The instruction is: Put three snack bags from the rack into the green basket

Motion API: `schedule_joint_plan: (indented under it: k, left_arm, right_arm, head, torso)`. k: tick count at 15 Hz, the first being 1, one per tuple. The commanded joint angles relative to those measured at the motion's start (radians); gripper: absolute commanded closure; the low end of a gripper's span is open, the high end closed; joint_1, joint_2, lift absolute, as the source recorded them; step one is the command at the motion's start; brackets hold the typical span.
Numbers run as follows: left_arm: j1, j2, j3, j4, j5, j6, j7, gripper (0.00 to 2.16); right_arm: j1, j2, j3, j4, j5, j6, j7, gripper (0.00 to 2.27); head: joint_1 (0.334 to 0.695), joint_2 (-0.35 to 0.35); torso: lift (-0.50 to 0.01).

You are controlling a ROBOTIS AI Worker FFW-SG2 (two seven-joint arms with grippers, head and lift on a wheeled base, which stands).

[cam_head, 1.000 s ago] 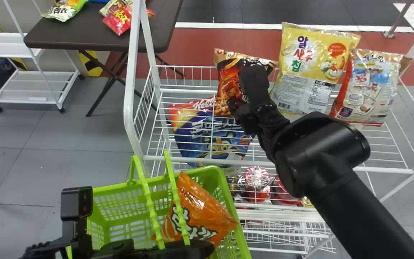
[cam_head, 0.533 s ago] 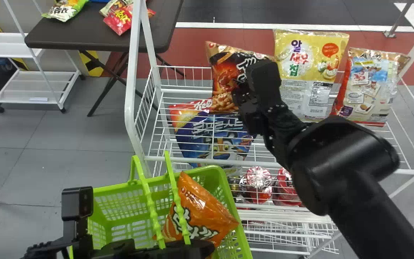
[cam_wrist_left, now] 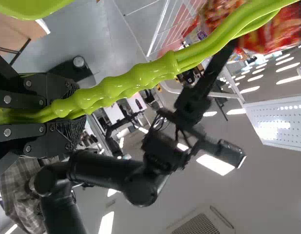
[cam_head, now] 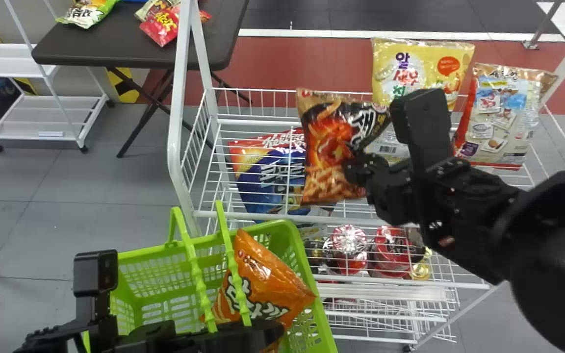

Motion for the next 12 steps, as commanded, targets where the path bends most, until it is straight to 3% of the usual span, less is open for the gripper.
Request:
schedule_joint_plan:
  k: [1, 5, 12]
  left_arm:
    - [-0.007, -0.003, -0.008, 0.002, 0.000, 0.000, -0.013, 2.15]
    - [-0.009, -0.003, -0.024, -0.001, 0.001, 0.003, -0.013, 2.15]
    - [-0.007, -0.003, -0.060, -0.007, 0.001, 0.003, -0.013, 2.15]
  right_arm:
    - [0.044, -0.018, -0.045, -0.073, -0.076, 0.117, 0.025, 2.25]
    - [0.056, -0.011, 0.013, -0.099, -0.108, 0.218, 0.045, 2.25]
    - [0.073, 0.031, 0.116, -0.077, -0.134, 0.227, 0.052, 2.25]
  head:
    - [0.695, -0.023]
    - [0.695, -0.033]
    - [0.695, 0.058]
  torso:
    - [0.000]
    - [0.000]
    - [0.000]
